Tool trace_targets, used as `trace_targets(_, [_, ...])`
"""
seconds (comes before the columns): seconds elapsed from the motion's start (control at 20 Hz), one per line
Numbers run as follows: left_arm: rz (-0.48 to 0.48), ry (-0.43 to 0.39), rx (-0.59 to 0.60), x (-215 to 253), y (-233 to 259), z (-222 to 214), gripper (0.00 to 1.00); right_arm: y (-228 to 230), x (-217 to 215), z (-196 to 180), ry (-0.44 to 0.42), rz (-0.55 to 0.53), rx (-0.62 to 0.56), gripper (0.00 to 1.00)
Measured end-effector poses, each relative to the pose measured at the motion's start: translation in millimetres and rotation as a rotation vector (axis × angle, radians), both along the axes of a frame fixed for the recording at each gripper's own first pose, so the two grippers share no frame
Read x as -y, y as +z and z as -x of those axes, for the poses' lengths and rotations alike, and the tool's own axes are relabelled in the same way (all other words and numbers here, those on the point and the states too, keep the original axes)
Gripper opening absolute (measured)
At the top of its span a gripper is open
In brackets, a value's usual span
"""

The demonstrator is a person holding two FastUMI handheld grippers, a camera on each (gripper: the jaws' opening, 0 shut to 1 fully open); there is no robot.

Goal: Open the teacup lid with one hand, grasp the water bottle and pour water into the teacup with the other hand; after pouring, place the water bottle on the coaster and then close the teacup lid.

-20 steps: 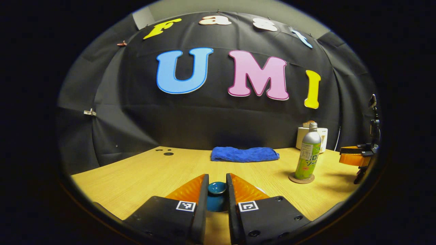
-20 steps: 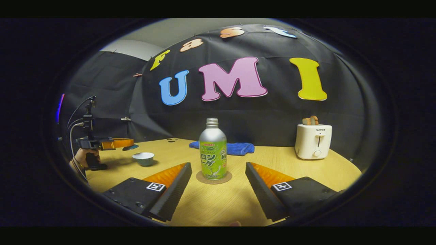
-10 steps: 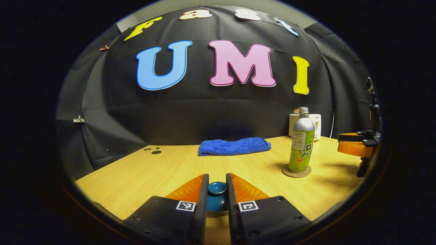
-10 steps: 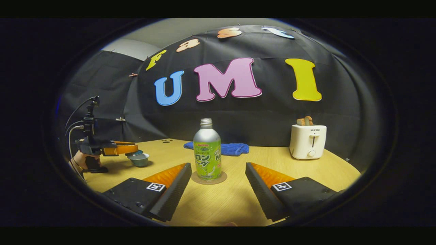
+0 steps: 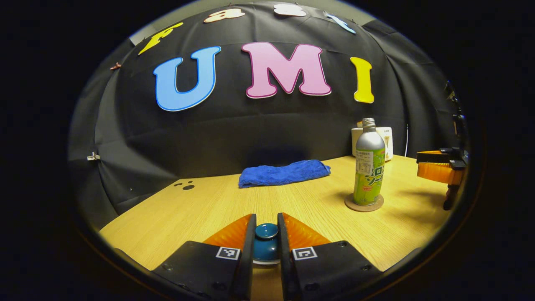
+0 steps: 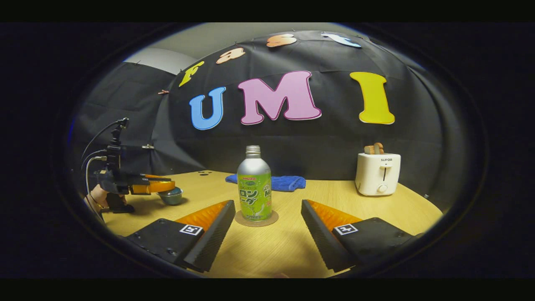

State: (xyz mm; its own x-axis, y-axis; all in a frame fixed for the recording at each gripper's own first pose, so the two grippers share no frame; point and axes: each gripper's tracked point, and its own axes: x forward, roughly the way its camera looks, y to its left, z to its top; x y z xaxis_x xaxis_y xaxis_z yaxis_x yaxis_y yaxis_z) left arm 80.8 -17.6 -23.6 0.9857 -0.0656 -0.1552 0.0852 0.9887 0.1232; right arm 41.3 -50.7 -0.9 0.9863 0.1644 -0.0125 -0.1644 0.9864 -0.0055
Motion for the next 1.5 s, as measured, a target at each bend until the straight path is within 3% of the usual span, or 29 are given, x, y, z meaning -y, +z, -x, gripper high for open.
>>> trace_targets(0.35, [0.011,-0.003,0.001,1,1,0,0.35,0,0,1,0.000,0.000,-0.001,0.98])
trace_targets(0.7, [-0.019,0.002,-0.019,4,-2,-1,0.33,0,0,1,0.000,0.000,-0.001,0.98])
trace_targets(0.9, [-0.026,0.007,-0.022,4,-3,0,0.38,0,0,1,0.000,0.000,-0.001,0.98])
trace_targets(1.0, [-0.027,0.006,-0.014,5,-1,1,0.49,0,0,0,0.000,0.000,-0.001,0.98])
trace_targets(1.15, [-0.030,0.002,0.004,7,2,5,0.78,1,0,1,0.000,0.000,-0.002,0.98])
trace_targets(1.5, [0.051,0.010,0.138,7,23,19,0.96,0,0,1,0.000,0.000,-0.002,0.98])
